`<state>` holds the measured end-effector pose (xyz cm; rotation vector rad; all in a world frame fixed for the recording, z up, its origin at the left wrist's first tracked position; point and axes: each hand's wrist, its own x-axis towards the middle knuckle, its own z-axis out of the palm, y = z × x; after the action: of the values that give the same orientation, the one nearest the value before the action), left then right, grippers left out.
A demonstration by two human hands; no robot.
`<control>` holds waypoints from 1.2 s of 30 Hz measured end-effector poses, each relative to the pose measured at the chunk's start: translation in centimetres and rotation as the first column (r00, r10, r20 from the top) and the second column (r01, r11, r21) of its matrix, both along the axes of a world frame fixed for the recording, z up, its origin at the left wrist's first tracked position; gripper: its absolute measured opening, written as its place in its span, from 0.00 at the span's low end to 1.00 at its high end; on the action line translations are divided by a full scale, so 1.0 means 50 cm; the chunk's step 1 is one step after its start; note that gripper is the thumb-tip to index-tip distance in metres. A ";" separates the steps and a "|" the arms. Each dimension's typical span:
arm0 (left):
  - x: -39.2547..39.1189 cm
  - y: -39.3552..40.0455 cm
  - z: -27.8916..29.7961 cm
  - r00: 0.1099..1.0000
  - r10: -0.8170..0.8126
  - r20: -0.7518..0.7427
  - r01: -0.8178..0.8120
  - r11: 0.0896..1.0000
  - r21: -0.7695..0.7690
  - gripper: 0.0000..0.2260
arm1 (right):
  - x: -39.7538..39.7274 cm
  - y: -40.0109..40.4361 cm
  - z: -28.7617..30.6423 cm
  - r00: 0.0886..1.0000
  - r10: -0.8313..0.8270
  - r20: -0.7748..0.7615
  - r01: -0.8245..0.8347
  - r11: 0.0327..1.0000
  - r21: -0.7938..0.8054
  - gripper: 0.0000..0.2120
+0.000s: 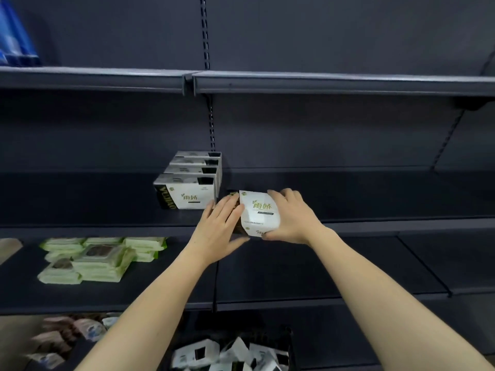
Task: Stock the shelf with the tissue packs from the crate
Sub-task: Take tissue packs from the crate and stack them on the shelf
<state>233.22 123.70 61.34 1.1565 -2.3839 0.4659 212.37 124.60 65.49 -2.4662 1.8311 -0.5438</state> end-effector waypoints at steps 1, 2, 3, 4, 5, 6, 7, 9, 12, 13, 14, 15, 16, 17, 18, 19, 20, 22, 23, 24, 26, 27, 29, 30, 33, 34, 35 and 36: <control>0.002 -0.012 0.001 1.000 0.003 -0.007 -0.003 1.000 0.021 0.31 | -0.001 -0.012 0.000 0.999 -0.006 -0.038 0.004 0.999 -0.037 0.47; 0.003 -0.027 0.001 1.000 0.000 -0.019 0.000 0.999 0.035 0.30 | 0.000 -0.024 -0.002 0.998 -0.011 -0.069 0.007 0.998 -0.066 0.48; 0.005 -0.043 0.002 1.000 -0.009 -0.030 0.010 0.999 0.050 0.30 | 0.001 -0.036 -0.005 0.995 -0.017 -0.094 0.009 0.996 -0.088 0.50; 0.006 -0.059 0.003 0.999 -0.020 -0.035 0.022 0.998 0.063 0.30 | 0.005 -0.048 -0.010 0.993 -0.024 -0.116 0.012 0.995 -0.103 0.51; 0.006 -0.075 0.005 0.999 -0.029 -0.030 0.031 0.997 0.075 0.30 | 0.009 -0.060 -0.015 0.990 -0.035 -0.137 0.019 0.993 -0.115 0.52; 0.007 -0.090 0.007 0.999 -0.035 -0.020 0.037 0.995 0.088 0.30 | 0.014 -0.073 -0.018 0.988 -0.042 -0.151 0.023 0.991 -0.130 0.53; 0.007 -0.104 0.010 0.999 -0.039 -0.007 0.040 0.994 0.102 0.31 | 0.019 -0.085 -0.020 0.986 -0.045 -0.160 0.023 0.990 -0.139 0.54; 0.008 -0.130 0.017 0.999 -0.043 0.013 0.041 0.991 0.127 0.34 | 0.029 -0.108 -0.021 0.985 -0.035 -0.167 0.007 0.987 -0.164 0.56; 0.010 -0.171 0.020 0.999 -0.046 0.016 0.042 0.986 0.160 0.37 | 0.030 -0.148 -0.036 0.987 -0.029 -0.156 -0.009 0.971 -0.238 0.60; 0.010 -0.184 0.021 0.999 -0.040 0.019 0.036 0.985 0.167 0.38 | 0.030 -0.160 -0.041 0.990 -0.030 -0.135 -0.001 0.975 -0.223 0.60; 0.010 -0.198 0.023 0.999 -0.030 0.026 0.025 0.985 0.171 0.40 | 0.029 -0.170 -0.046 0.992 -0.024 -0.126 -0.004 0.976 -0.217 0.60; 0.009 -0.209 0.024 0.999 -0.016 0.037 0.009 0.985 0.173 0.41 | 0.026 -0.182 -0.051 0.992 -0.015 -0.123 -0.015 0.972 -0.236 0.60; 0.006 -0.219 0.026 0.999 0.000 0.051 -0.009 0.984 0.179 0.43 | 0.022 -0.194 -0.055 0.992 -0.002 -0.123 -0.029 0.968 -0.249 0.59; 0.003 -0.229 0.027 0.998 0.013 0.062 -0.024 0.982 0.185 0.44 | 0.017 -0.207 -0.062 0.992 0.009 -0.129 -0.042 0.965 -0.257 0.59; -0.001 -0.241 0.025 0.997 0.019 0.071 -0.032 0.981 0.191 0.45 | 0.013 -0.219 -0.067 0.990 0.015 -0.139 -0.051 0.964 -0.260 0.59; -0.003 -0.252 0.024 0.997 0.016 0.075 -0.030 0.980 0.197 0.46 | 0.010 -0.230 -0.071 0.990 0.018 -0.143 -0.055 0.964 -0.261 0.58; -0.005 -0.263 0.022 0.997 0.012 0.077 -0.027 0.980 0.197 0.47 | 0.008 -0.239 -0.075 0.991 0.022 -0.135 -0.055 0.967 -0.250 0.57; -0.008 -0.285 0.016 0.994 0.028 0.108 -0.047 0.984 0.171 0.49 | 0.006 -0.252 -0.081 0.994 0.045 -0.099 -0.067 0.972 -0.226 0.53; -0.011 -0.293 0.016 0.989 0.051 0.141 -0.071 0.987 0.144 0.50 | 0.004 -0.259 -0.082 0.994 0.064 -0.083 -0.082 0.970 -0.228 0.49; -0.015 -0.300 0.018 0.981 0.081 0.174 -0.101 0.989 0.108 0.50 | 0.001 -0.267 -0.083 0.994 0.084 -0.070 -0.098 0.969 -0.225 0.45; -0.028 -0.307 0.025 0.962 0.160 0.221 -0.179 0.981 0.070 0.49 | -0.006 -0.288 -0.083 0.992 0.120 -0.046 -0.128 0.966 -0.223 0.39; -0.037 -0.311 0.029 0.948 0.208 0.241 -0.231 0.971 0.067 0.48 | -0.008 -0.300 -0.082 0.990 0.133 -0.037 -0.138 0.963 -0.229 0.38; -0.055 -0.322 0.043 0.901 0.294 0.320 -0.334 0.940 0.075 0.48 | -0.011 -0.324 -0.081 0.990 0.142 -0.022 -0.143 0.961 -0.238 0.38; -0.062 -0.328 0.049 0.885 0.314 0.343 -0.362 0.928 0.085 0.47 | -0.012 -0.337 -0.082 0.990 0.142 -0.018 -0.142 0.958 -0.249 0.39; -0.077 -0.351 0.062 0.876 0.335 0.347 -0.396 0.910 0.120 0.45 | -0.011 -0.366 -0.084 0.990 0.138 0.008 -0.130 0.949 -0.287 0.38; -0.081 -0.359 0.065 0.872 0.345 0.349 -0.408 0.905 0.124 0.43 | -0.010 -0.375 -0.084 0.990 0.139 0.015 -0.129 0.948 -0.292 0.37; -0.085 -0.367 0.067 0.866 0.356 0.352 -0.419 0.900 0.121 0.40 | -0.008 -0.382 -0.084 0.990 0.140 0.013 -0.129 0.946 -0.296 0.35; -0.088 -0.375 0.068 0.857 0.369 0.359 -0.434 0.893 0.119 0.38 | -0.004 -0.390 -0.084 0.990 0.138 0.005 -0.130 0.943 -0.308 0.34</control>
<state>228.80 104.94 64.75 1.8173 -2.5025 0.6098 212.16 105.11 61.28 -2.7337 1.6617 -0.9107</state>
